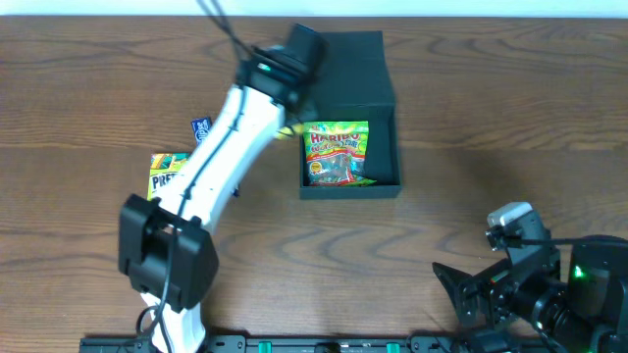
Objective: Pack container
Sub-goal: 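Place the Mentos tube into the box beside the Haribo bag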
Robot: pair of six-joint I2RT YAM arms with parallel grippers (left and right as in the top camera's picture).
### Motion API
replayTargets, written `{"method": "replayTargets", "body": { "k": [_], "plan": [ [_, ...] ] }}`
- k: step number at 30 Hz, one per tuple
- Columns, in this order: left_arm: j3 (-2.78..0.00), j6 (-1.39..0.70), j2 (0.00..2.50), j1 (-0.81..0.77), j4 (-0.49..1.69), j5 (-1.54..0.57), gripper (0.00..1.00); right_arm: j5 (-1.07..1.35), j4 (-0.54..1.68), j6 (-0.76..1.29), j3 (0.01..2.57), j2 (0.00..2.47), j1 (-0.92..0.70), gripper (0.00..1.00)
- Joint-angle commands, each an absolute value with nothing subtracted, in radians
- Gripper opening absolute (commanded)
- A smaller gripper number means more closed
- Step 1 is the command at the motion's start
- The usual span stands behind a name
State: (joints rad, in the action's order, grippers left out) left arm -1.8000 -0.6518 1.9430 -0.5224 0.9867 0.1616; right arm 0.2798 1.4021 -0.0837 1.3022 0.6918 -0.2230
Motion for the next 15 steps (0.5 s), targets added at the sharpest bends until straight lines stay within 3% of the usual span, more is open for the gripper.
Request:
{"method": "replayTargets", "body": {
  "k": [1, 15],
  "plan": [
    [-1.803, -0.631, 1.936, -0.609, 0.972, 0.135, 0.25, 0.277, 1.403, -0.072, 1.308, 0.692, -0.215, 0.99],
    [-1.803, -0.644, 2.061, -0.781, 0.859, -0.021, 0.28, 0.29, 1.43, -0.072, 1.308, 0.692, -0.215, 0.99]
  ]
}}
